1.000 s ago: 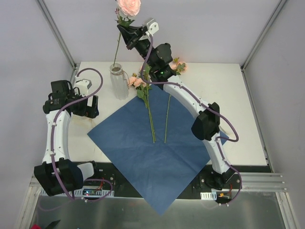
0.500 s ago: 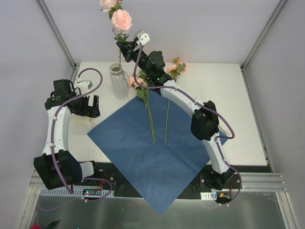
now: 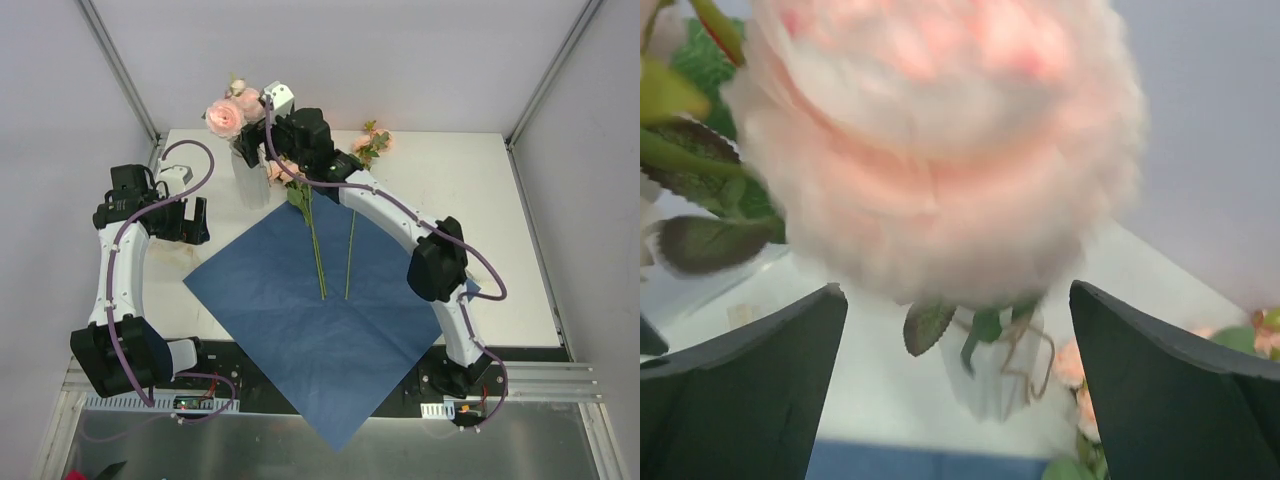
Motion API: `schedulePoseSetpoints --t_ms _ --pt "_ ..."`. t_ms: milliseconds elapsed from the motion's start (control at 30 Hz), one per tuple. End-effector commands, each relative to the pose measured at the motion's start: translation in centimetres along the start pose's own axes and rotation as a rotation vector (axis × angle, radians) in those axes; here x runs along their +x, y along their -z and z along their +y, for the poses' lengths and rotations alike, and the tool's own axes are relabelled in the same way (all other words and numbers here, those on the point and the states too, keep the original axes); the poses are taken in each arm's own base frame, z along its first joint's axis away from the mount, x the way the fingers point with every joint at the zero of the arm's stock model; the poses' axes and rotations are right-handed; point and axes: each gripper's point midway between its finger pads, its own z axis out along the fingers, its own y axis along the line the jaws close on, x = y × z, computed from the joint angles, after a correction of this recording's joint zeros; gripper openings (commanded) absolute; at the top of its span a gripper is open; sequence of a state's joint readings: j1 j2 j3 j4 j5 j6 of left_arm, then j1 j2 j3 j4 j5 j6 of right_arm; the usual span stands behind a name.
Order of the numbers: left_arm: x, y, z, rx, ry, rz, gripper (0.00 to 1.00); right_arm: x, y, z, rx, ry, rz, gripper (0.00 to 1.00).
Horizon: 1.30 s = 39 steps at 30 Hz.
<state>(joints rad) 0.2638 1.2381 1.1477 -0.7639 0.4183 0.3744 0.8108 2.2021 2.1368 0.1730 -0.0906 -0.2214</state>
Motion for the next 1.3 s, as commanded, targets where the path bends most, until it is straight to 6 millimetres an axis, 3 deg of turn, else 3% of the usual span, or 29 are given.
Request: schedulePoseSetpoints --t_ms 0,33,100,200,267,300,400,533,567,633,667,700,733,767,800,833,867,900,1033,1267 --pt "-1.8 1.1 -0.1 -0.007 0.002 -0.059 0.99 -7.7 6.5 1.1 0.004 0.039 -0.001 0.96" --pt "-2.1 1.3 0.0 -0.009 0.006 -0.064 0.99 -6.4 7.4 0.9 0.011 0.036 0.071 0.96" --pt "-2.2 1.2 -0.1 -0.007 0.009 -0.063 0.99 -6.3 9.3 1.2 -0.002 0.037 0.13 0.96" --pt "-2.5 1.3 0.2 -0.022 0.005 -0.066 0.99 -1.6 13.2 0.9 0.002 0.033 0.331 0.96" --pt "-2.5 1.4 0.4 -0.026 0.003 -0.066 0.99 0.5 14.9 0.3 0.021 0.037 0.398 0.96" --pt "-2.5 1.4 0.4 -0.026 0.002 -0.068 0.99 2.6 16.4 0.0 0.033 0.031 0.463 0.96" --pt "-2.7 1.4 0.5 -0.027 0.01 -0.068 0.99 6.3 18.5 -0.9 0.079 0.012 0.583 0.96" --pt "-2.8 1.4 0.4 -0.028 0.012 -0.067 0.99 10.0 19.5 -0.9 0.095 -0.101 0.657 0.96" --pt "-2.9 1.5 0.5 -0.03 0.01 -0.071 0.99 10.4 19.5 -1.0 0.084 -0.153 0.663 0.97" --pt "-2.8 1.5 0.5 -0.033 0.011 -0.069 0.99 11.5 18.9 -1.5 0.035 -0.318 0.683 0.79" --pt "-2.8 1.5 0.5 -0.032 0.014 -0.068 0.99 12.0 18.6 -2.0 0.029 -0.365 0.692 0.69" --pt "-2.8 1.5 0.5 -0.033 0.015 -0.068 0.99 14.2 18.2 -2.9 0.043 -0.411 0.749 0.47" --pt "-2.7 1.5 0.6 -0.034 0.014 -0.066 0.99 15.3 18.2 -4.2 0.075 -0.399 0.78 0.39" --pt "-2.7 1.4 0.6 -0.035 0.012 -0.067 0.99 14.9 17.5 -5.1 0.107 -0.369 0.779 0.37" --pt "-2.6 1.3 0.6 -0.036 0.014 -0.062 0.99 17.4 17.6 -5.5 0.135 -0.362 0.853 0.34" --pt "-2.5 1.2 0.6 -0.034 0.011 -0.058 0.99 17.8 17.2 -6.0 0.15 -0.334 0.861 0.31" --pt "-2.3 1.2 0.7 -0.037 0.015 -0.053 0.99 17.8 16.6 -6.4 0.164 -0.325 0.855 0.3" --pt "-2.1 1.0 0.7 -0.035 0.017 -0.047 0.99 19.1 16.1 -6.8 0.176 -0.328 0.879 0.3" --pt "-1.9 0.7 0.8 -0.03 0.02 -0.036 0.99 20.7 13.9 -8.6 0.239 -0.305 0.895 0.47" --pt "-2.4 0.3 1.1 -0.024 0.024 -0.029 0.99 23.3 11.6 -10.9 0.349 -0.282 0.885 0.5"
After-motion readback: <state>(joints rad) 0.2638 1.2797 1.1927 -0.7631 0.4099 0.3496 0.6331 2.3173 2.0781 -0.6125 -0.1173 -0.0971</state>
